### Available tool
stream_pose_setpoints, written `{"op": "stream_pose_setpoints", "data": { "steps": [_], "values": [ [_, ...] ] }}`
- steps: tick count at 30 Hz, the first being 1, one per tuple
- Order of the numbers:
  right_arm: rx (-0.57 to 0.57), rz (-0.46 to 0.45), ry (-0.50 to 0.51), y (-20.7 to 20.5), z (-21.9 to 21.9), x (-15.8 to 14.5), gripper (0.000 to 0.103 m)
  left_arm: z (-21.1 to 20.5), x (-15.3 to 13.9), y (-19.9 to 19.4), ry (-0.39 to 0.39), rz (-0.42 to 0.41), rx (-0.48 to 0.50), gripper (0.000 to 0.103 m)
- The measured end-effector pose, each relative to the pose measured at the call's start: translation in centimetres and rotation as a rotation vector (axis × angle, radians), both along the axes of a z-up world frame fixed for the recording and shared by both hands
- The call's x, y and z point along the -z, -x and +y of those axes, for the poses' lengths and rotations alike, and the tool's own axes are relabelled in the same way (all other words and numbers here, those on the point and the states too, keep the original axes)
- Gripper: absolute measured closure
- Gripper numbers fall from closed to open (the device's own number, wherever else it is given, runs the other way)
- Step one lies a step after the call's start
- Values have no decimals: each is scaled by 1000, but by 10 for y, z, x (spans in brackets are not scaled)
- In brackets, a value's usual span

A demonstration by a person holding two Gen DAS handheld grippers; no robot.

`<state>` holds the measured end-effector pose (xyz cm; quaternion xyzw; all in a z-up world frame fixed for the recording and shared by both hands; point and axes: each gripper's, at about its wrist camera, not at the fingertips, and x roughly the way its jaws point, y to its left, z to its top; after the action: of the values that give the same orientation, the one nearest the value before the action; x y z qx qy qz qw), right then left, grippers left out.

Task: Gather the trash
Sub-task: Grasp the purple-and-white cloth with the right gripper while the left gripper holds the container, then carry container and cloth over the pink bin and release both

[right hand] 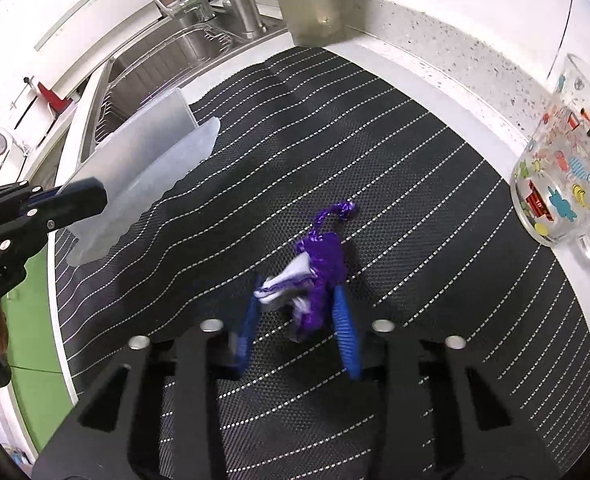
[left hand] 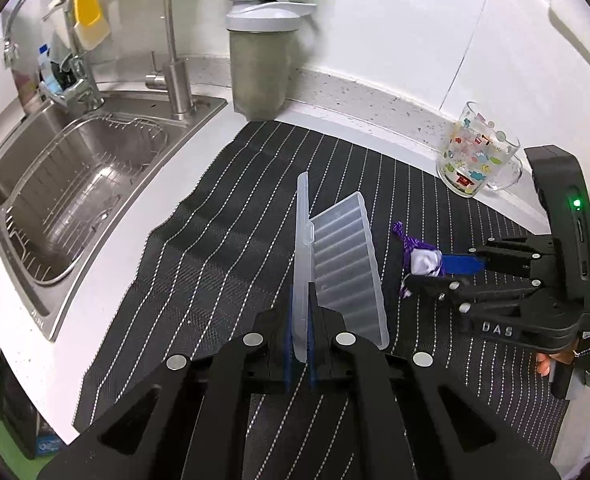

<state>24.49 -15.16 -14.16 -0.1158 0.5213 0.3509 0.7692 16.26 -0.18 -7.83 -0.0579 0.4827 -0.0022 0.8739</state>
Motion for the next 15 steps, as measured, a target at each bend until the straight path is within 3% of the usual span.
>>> {"op": "stream_pose_setpoints", "data": {
  "steps": [7,15],
  "values": [
    [-57,-67,-11,29,-3,-38,84,-1,-13,31,23,-14,-39,97],
    [-170,-162,-55,86,1,-85,84,2,-36,103,22,-44,-139,97]
  ]
}}
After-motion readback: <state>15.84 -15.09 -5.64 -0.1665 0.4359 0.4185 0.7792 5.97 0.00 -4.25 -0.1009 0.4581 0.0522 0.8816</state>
